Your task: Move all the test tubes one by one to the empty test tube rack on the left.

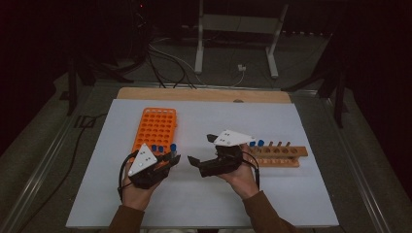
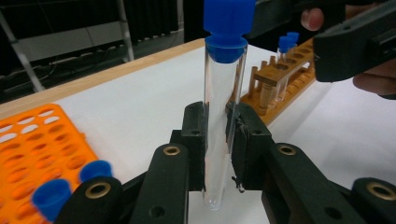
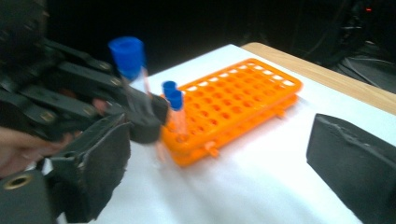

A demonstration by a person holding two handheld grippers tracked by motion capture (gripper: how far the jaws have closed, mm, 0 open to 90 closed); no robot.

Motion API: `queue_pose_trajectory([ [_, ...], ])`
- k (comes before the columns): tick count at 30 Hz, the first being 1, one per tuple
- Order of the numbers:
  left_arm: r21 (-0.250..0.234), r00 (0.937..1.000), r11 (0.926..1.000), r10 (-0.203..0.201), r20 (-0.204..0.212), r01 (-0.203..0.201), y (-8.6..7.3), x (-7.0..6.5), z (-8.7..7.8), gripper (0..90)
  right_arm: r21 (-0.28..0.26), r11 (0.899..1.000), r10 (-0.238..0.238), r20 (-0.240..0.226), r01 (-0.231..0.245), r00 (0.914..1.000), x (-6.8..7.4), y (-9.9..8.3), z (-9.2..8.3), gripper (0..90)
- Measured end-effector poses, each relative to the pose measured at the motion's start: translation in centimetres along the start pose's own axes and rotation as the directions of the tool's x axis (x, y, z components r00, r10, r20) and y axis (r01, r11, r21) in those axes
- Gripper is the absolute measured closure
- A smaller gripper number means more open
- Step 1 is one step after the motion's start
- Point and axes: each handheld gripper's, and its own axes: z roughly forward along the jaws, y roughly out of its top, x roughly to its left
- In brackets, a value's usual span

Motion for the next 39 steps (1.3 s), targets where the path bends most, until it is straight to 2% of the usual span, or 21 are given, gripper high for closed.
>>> queue_pose_trajectory([
  [6, -0.004, 0.9998, 1.0, -0.008, -0.021, 0.008, 0.1, 0.6, -0.7, 77.6, 0.012, 1.0, -0.006, 0.045, 0.005, 0.999, -0.8, -0.5, -0.7, 2.4],
  [14, -0.043, 0.9974, 0.9989, -0.02, -0.069, 0.017, 0.5, 1.8, -2.4, 77.5, 0.01, 1.0, -0.008, 0.09, 0.007, 0.9959, -2.0, -1.2, -2.4, 2.4],
  [20, -0.067, 0.9909, 0.9974, -0.036, -0.13, 0.027, 0.5, 3.0, -3.9, 77.6, -0.009, 1.0, 0.024, 0.118, -0.023, 0.9927, -3.0, -1.6, -3.9, 2.4],
  [25, -0.074, 0.9822, 0.9966, -0.05, -0.181, 0.037, 0.0, 4.0, -4.7, 77.6, -0.026, 0.999, 0.034, 0.129, -0.031, 0.9911, -3.6, -1.8, -4.8, 2.4],
  [30, -0.058, 0.974, 0.9965, -0.071, -0.215, 0.06, -1.2, 4.9, -4.3, 77.5, -0.039, 0.999, 0.042, 0.145, -0.037, 0.9886, -4.0, -1.8, -5.7, 2.4],
  [33, -0.045, 0.9713, 0.9965, -0.079, -0.224, 0.071, -1.9, 5.3, -3.8, 77.5, -0.046, 0.998, 0.05, 0.157, -0.043, 0.9864, -4.4, -2.0, -6.2, 2.4],
  [36, -0.036, 0.9692, 0.9961, -0.087, -0.23, 0.081, -2.5, 5.6, -3.2, 77.5, -0.055, 0.997, 0.059, 0.167, -0.051, 0.9842, -4.8, -2.2, -6.7, 2.4],
  [39, -0.026, 0.9698, 0.9966, -0.082, -0.23, 0.078, -3.0, 5.7, -2.7, 77.5, -0.057, 0.997, 0.067, 0.178, -0.058, 0.9818, -5.2, -2.4, -7.2, 2.4],
])
